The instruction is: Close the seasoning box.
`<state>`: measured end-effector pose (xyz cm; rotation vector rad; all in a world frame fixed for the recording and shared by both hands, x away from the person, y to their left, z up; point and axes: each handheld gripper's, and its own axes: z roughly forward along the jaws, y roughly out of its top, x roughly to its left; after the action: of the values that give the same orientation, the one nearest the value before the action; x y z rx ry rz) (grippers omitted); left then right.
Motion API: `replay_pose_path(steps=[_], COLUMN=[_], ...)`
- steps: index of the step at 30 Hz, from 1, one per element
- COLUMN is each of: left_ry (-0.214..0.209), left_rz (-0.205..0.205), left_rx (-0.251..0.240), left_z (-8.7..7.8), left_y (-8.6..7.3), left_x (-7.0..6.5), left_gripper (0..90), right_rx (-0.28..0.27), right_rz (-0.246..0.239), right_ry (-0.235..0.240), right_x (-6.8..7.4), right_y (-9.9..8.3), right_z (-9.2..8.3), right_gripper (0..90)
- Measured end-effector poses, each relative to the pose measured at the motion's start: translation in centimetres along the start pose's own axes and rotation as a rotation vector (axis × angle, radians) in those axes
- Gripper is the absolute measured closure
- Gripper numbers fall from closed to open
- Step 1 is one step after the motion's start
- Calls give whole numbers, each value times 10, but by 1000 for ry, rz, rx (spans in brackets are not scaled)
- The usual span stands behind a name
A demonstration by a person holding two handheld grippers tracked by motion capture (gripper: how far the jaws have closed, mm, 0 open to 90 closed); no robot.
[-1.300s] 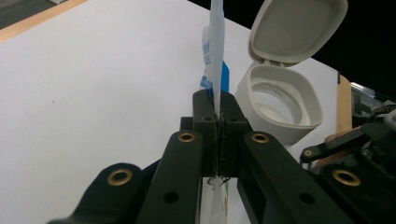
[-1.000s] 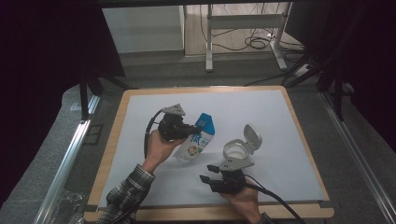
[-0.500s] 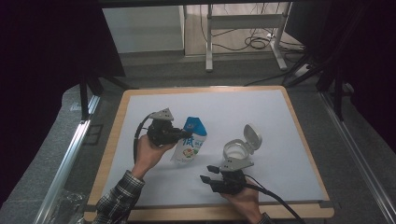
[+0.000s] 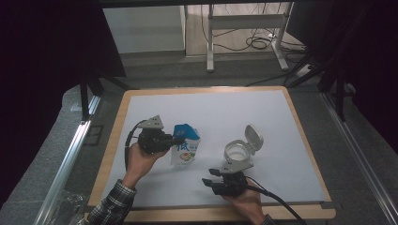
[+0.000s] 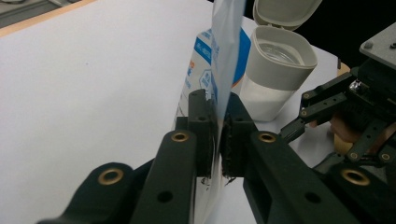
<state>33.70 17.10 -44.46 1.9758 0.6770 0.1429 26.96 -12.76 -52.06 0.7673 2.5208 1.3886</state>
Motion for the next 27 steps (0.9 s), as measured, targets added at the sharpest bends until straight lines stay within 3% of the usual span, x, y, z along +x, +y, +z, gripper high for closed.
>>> replay_pose_path(steps=[8,15,27], left_ry=[43,52,80], left_rz=[19,-1,1], left_rx=[12,-12,-12], left_z=[-10,-12,-4], left_y=[-13,-25,-37], left_x=[-8,-9,-11], left_gripper=[819,783,574], right_rx=[20,28,39], right_rz=[4,-12,14], right_ry=[-25,-48,-40], right_x=[-3,-3,-7], right_y=[-2,-3,-5], right_z=[-5,-9,-14], right_gripper=[526,521,499])
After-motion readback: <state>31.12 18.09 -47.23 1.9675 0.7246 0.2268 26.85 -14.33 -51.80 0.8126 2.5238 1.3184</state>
